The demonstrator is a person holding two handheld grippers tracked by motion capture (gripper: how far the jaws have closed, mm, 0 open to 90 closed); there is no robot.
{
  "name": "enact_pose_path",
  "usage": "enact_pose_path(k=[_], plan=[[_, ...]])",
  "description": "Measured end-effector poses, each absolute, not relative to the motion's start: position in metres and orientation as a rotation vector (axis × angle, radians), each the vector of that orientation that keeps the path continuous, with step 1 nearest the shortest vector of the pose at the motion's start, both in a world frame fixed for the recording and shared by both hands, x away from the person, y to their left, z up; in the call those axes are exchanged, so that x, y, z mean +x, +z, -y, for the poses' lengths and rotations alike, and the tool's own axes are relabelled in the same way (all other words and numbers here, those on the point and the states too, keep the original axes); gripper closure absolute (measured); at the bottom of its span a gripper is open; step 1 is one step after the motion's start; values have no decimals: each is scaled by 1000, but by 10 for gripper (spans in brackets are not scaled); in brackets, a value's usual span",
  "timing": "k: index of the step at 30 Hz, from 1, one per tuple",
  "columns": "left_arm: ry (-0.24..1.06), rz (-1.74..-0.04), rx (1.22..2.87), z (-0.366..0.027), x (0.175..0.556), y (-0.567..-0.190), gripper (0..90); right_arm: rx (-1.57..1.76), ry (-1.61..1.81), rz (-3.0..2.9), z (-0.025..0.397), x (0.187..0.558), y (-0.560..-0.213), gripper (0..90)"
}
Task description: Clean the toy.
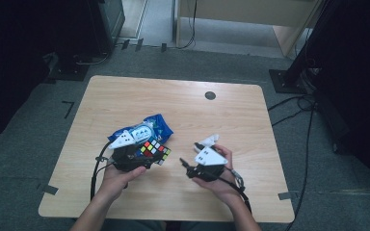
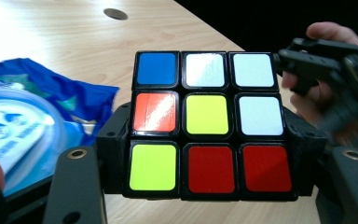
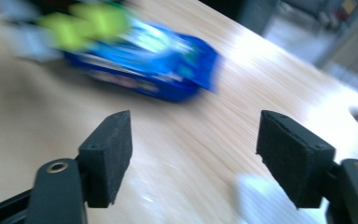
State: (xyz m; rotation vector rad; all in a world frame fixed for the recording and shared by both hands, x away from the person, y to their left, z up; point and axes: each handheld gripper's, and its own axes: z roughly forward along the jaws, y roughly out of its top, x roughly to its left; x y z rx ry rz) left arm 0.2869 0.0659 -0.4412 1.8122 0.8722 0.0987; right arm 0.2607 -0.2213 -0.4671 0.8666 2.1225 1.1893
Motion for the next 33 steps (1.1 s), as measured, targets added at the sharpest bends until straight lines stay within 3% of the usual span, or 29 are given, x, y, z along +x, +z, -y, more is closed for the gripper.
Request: enact_pose_path(k=[2,6,12,13,15,22,25,28,31,33], plan=[[99,-872,1811,-66,287,-442,342,947,1177,-2095,231,267,-469,318],[108,-865,1834,-62,287,-446,341,1244,1072,-2067,263,289,-492,446],[147,-824,1847,-58,284,-449,342,1385,1026,-2094,271,300,-513,447],[170,-797,1847,-57,283,-449,342,1388,1000,-2090,270,301,-517,537],[184,-780,1850,-56,282,-450,342,1393,995,-2093,269,302,-518,609],[200,-724,1838,-55,282,-452,342,1431,1013,-2118,265,298,-517,802],[211,-728,1847,-56,282,-452,342,1455,1025,-2147,259,294,-515,787],[213,-733,1853,-56,283,-452,342,1394,1067,-2233,251,291,-508,595],[208,-736,1850,-57,283,-452,342,1306,1194,-2251,253,289,-491,539],[205,-735,1845,-57,283,-452,342,1241,1245,-2205,257,289,-485,583]])
